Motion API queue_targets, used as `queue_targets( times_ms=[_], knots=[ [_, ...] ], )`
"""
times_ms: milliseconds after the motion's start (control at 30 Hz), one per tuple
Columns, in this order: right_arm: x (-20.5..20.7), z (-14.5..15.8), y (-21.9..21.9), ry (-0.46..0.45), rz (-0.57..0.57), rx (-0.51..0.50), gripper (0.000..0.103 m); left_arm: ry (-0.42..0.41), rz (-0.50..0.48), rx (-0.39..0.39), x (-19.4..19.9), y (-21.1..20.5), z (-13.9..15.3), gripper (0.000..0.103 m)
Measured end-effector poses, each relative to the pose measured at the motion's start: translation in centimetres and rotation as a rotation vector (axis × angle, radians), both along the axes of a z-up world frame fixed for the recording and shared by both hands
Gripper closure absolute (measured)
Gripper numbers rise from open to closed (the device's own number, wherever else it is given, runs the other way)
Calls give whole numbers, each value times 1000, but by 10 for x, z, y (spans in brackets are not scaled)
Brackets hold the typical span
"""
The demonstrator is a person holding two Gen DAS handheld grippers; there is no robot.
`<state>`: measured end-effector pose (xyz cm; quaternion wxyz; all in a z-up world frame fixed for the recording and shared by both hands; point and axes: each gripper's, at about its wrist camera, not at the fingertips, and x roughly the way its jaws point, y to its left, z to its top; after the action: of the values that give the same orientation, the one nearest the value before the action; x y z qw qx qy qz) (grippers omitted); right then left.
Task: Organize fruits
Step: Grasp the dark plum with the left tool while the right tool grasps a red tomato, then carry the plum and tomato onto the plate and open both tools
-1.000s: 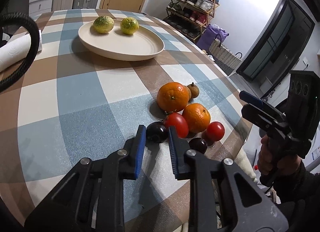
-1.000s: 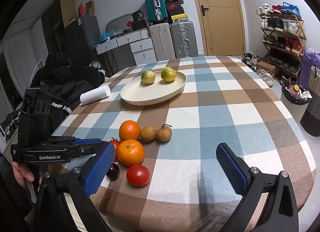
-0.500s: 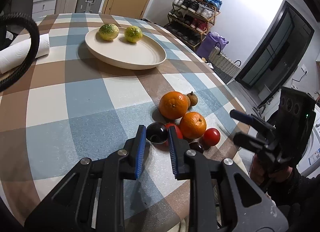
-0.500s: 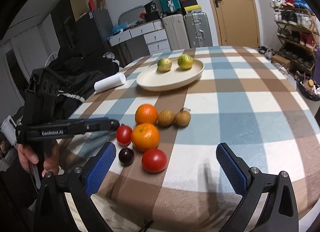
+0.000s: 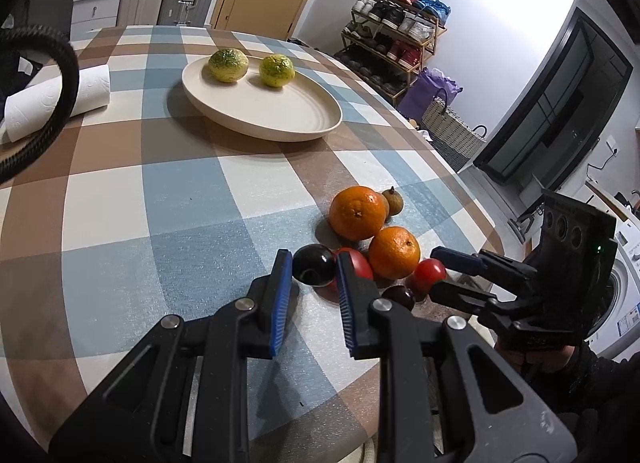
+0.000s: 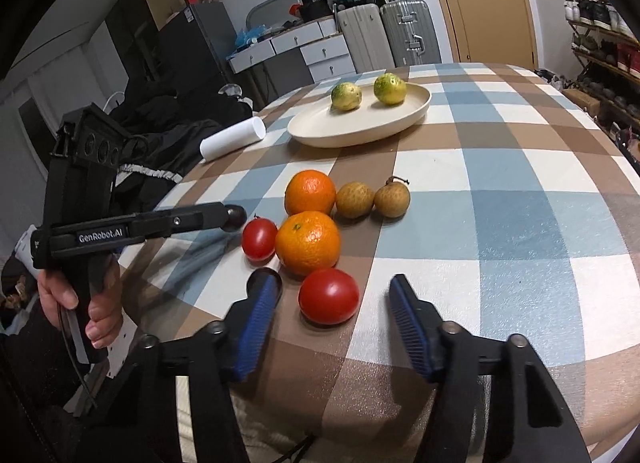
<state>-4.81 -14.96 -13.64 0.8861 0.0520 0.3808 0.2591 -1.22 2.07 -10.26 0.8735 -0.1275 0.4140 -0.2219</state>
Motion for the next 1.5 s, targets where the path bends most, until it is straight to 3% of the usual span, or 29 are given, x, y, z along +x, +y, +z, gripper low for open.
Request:
queue_targets(
  times_ms=[167, 500, 733, 1200, 1500],
  knots=[
    [0, -1, 0, 8, 4, 6, 71, -2, 17, -7, 0, 4, 1, 83],
    [-3, 15, -7, -68, -15, 22, 71, -63, 93, -28, 4, 15, 20, 83],
    [22, 42, -20, -125, -39, 66, 71, -124, 120, -27, 27, 18, 44, 83],
    [131, 104, -5, -178, -4, 74, 71, -138, 176, -32, 132, 33, 66, 83],
    [219, 113, 31, -125, 41, 52, 71, -89, 201, -39, 194, 41, 45, 83]
  ],
)
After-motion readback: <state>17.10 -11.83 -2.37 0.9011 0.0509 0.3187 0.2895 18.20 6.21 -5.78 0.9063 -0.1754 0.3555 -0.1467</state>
